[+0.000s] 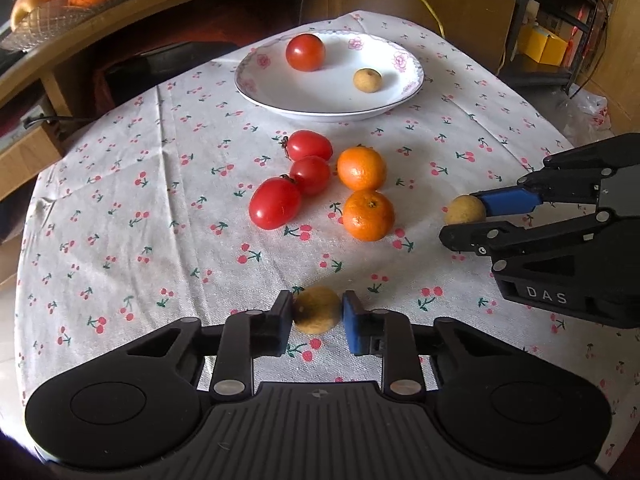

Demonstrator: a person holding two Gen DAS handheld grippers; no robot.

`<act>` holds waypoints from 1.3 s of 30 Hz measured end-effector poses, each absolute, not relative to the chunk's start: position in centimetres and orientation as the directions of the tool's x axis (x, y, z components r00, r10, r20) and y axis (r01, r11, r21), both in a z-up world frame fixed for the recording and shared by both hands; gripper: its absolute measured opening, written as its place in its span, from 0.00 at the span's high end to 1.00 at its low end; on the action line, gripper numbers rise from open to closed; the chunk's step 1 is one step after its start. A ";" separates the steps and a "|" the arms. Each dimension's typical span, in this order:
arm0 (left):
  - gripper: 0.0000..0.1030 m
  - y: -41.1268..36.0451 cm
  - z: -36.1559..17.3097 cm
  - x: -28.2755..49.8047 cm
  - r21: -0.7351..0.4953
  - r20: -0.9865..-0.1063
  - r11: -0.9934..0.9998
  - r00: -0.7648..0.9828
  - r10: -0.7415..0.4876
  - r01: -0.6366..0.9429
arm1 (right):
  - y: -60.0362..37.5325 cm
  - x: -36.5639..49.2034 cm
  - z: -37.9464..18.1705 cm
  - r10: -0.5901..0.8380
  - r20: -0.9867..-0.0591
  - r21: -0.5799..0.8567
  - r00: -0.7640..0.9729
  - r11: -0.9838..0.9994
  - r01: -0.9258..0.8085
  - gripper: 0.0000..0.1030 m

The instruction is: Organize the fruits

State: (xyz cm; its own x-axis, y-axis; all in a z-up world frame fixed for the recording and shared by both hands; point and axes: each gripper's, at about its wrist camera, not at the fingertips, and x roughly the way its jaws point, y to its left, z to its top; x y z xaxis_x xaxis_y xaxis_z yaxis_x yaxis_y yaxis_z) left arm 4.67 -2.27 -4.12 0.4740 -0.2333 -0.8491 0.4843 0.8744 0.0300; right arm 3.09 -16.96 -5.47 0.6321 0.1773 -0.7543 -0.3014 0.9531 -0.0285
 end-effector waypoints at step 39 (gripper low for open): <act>0.69 -5.4 1.0 7.6 -0.004 -0.743 0.889 0.593 -0.309 0.458 | -18.4 5.0 -0.6 0.150 -0.641 0.010 0.753 0.982 -0.188 0.70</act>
